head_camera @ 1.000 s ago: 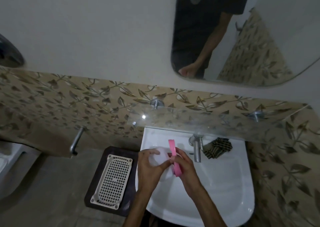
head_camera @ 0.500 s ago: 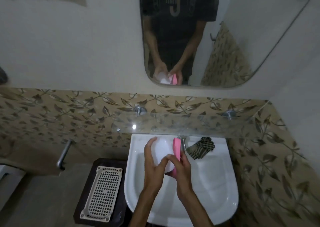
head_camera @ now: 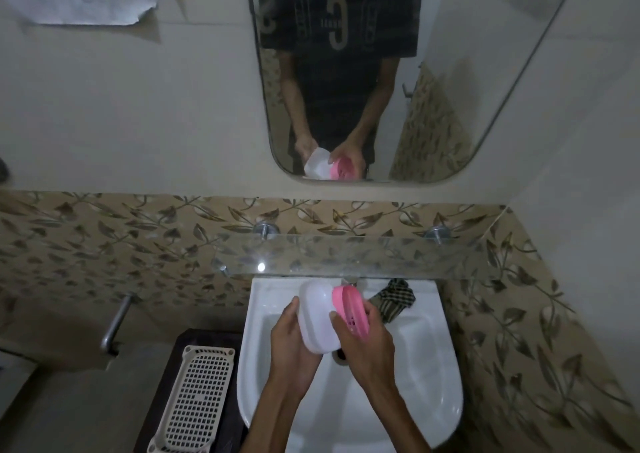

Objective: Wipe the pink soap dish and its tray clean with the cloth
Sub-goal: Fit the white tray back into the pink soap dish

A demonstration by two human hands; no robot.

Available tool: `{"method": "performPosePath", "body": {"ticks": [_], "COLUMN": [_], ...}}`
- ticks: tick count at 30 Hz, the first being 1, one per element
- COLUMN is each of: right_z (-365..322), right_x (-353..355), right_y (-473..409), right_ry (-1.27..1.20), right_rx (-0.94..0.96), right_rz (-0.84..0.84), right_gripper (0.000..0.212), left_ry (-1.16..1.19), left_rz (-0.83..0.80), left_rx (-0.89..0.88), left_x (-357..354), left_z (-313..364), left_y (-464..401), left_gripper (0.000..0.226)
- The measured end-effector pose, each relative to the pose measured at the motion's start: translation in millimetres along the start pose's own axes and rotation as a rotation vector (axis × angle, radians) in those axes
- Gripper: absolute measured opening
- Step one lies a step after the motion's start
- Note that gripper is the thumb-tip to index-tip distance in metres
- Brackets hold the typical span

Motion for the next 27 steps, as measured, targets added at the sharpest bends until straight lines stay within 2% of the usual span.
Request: {"method": "performPosePath", "body": {"ticks": [5,8,12,15,21,27], "right_z": [-7,-23,-37,-41,-41,-49], "right_x": [21,28,21,21,20,21], "right_y": [2,-2,-6,-3,-3,7], "right_ry": [0.006,-0.028,-0.109,-0.107,-0.119,-0.062], "right_rx": [0.059,0.148,0.177,0.228,0.212,0.252], "right_rz": [0.078,-0.008,-0.177,-0.157,-0.174,-0.158], "right_gripper": [0.069,0.062,0.054,0.064,0.060,0.053], "left_ry": [-0.029,0.009,-0.020,-0.017,0.019,-0.047], "left_rz": [0.071,0.054,0.026,0.010,-0.037,-0.054], "left_rx": [-0.055,-0.062,-0.067,-0.070,-0.063,-0.063], "left_x": [7,4,-7,-12,-14,-17], "left_z": [-12,-15,-18,-18,-17,-18], "left_y": [1,2,3,5,5,5], "left_gripper": [0.052,0.048,0.044,0.049,0.047,0.046]}}
Point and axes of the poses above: each hand's wrist, its own y-axis away from the middle knuckle, its own x-axis out of the back of the hand, z = x × y, the point moved 5 cm from there along -y, towards the middle knuckle, and after that the axes turned 14 degrees about y, right-handed, at the moved point
